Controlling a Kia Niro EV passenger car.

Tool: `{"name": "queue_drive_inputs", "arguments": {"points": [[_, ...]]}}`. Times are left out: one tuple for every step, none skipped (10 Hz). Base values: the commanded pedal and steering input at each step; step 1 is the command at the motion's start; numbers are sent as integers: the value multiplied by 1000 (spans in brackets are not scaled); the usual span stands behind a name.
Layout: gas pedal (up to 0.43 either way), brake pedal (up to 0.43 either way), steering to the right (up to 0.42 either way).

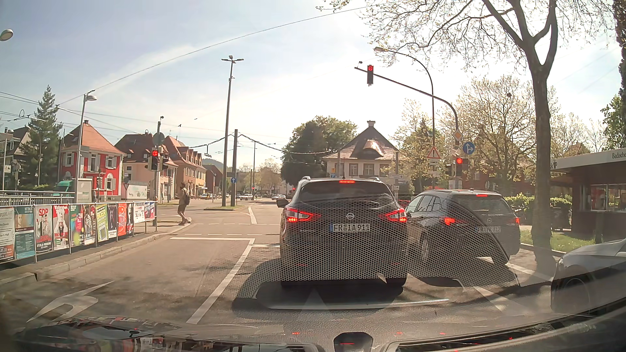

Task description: Follow the waypoints while adhering to traffic rules and regulations

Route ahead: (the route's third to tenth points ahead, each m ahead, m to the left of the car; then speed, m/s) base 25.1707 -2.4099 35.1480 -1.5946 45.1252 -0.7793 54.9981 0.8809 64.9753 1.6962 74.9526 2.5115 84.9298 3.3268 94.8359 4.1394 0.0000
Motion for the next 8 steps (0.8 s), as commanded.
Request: {"name": "queue_drive_inputs", "arguments": {"points": [[0,226,-38],[0,220,-38],[0,226,-38],[0,220,-38],[0,220,-38],[0,226,-38],[0,226,-38],[0,220,-38]]}}
